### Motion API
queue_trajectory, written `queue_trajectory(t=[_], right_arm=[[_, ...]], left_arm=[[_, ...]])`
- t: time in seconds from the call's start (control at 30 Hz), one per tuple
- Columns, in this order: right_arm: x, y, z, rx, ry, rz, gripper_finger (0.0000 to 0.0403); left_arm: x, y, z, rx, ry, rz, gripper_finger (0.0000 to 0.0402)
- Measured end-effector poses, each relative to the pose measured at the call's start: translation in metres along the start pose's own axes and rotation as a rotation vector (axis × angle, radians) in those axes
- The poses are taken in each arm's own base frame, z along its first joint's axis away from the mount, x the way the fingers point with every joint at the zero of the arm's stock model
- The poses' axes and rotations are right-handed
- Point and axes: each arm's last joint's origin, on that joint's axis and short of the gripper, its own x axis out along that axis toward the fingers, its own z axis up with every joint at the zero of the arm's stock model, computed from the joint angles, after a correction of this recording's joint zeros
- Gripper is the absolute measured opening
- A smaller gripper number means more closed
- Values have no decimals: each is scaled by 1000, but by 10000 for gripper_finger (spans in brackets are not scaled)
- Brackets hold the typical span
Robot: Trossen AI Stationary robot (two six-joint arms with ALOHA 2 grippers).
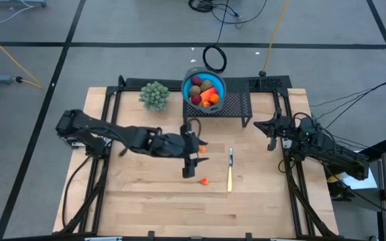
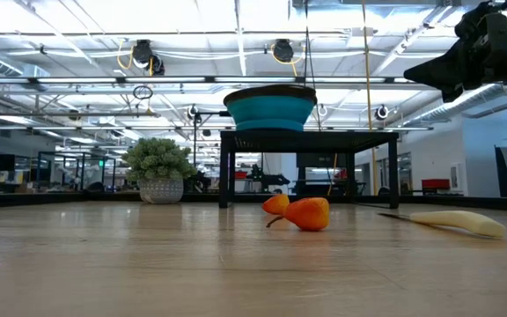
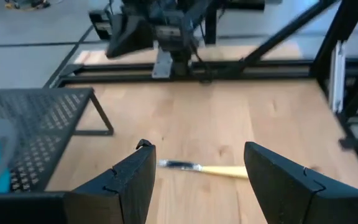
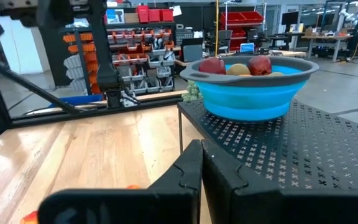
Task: Pick & Place Fruit
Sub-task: Put the orange peach into the blue strainer bowl on the shelf
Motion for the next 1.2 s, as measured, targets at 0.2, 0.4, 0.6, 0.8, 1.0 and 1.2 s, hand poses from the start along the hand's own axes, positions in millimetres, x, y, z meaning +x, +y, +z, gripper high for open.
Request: queue_trajectory(t=[0.2,0.4,0.6,0.8,1.0,1.2], right_arm=[[0,0,0,0,2,0,0],[0,0,0,0,3,0,0],[0,0,0,0,2,0,0],[0,0,0,0,3,0,0],[0,0,0,0,2,0,0],[0,0,-1,0,7,0,0]], left_arm=[[30,-7,-19,53,91,4,243],[61,-9,-42,69,189,-53,243],[92,-3,-68,94,305,-35,243],[117,13,-98,87,455,-13,243],[134,29,-119,74,548,20,243],[143,44,-129,64,592,48,243]])
